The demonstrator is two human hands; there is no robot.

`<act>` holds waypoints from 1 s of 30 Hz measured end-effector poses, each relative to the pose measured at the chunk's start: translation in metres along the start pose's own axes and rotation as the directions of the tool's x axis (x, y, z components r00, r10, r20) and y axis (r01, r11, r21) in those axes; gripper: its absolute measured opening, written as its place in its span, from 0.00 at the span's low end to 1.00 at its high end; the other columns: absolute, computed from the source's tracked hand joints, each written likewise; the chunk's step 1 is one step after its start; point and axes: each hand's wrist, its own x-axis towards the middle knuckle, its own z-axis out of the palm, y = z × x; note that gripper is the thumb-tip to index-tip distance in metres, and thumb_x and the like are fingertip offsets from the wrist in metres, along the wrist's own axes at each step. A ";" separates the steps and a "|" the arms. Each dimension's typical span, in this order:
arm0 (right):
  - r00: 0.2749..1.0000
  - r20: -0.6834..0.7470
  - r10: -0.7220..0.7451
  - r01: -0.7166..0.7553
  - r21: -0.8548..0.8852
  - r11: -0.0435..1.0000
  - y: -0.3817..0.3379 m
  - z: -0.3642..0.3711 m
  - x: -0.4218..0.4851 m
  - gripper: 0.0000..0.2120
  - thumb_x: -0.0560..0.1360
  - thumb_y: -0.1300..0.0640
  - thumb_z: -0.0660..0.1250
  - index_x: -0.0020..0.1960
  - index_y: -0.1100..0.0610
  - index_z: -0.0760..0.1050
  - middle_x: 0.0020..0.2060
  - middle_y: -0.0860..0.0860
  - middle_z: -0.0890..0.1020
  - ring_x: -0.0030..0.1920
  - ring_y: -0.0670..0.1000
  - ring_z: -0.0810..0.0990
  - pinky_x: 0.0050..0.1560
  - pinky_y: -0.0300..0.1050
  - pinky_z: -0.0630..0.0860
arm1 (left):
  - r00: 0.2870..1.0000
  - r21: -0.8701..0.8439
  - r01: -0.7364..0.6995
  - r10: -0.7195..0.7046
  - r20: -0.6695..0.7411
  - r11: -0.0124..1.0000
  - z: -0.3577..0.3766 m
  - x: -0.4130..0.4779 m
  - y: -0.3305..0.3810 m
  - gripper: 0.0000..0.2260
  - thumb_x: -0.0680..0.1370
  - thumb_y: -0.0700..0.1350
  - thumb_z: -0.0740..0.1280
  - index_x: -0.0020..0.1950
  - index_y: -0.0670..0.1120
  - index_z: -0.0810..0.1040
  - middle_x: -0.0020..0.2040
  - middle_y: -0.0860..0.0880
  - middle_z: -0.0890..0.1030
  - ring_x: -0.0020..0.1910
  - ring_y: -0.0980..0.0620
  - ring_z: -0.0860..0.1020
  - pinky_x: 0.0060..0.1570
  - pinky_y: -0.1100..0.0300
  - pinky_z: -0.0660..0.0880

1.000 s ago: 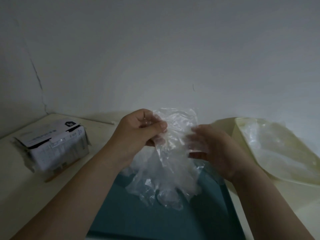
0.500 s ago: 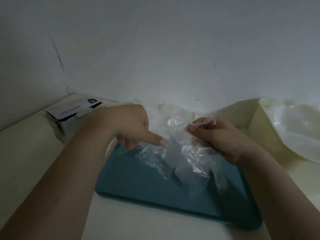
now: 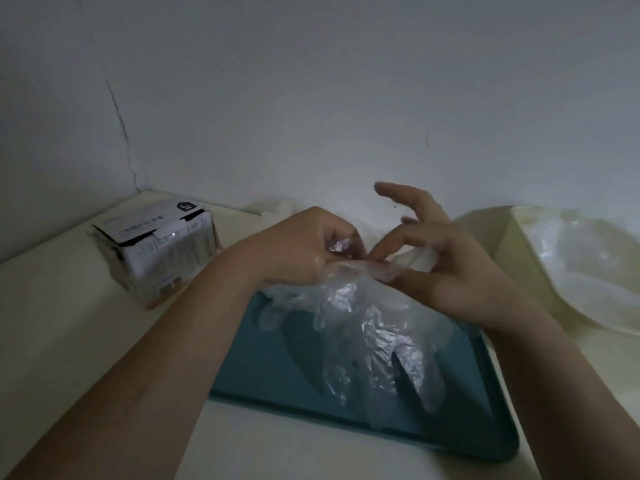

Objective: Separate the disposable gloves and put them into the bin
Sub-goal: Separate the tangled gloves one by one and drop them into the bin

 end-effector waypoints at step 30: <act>0.703 -0.374 0.604 -0.320 0.592 0.739 -0.006 -0.058 -0.009 0.06 0.76 0.61 0.75 0.50 0.63 0.86 0.42 0.64 0.86 0.39 0.57 0.83 0.40 0.49 0.80 | 0.969 -0.978 -0.112 -0.199 -0.146 0.175 0.045 0.027 0.047 0.12 0.84 0.48 0.63 0.53 0.45 0.84 0.56 0.43 0.86 0.52 0.44 0.87 0.47 0.51 0.85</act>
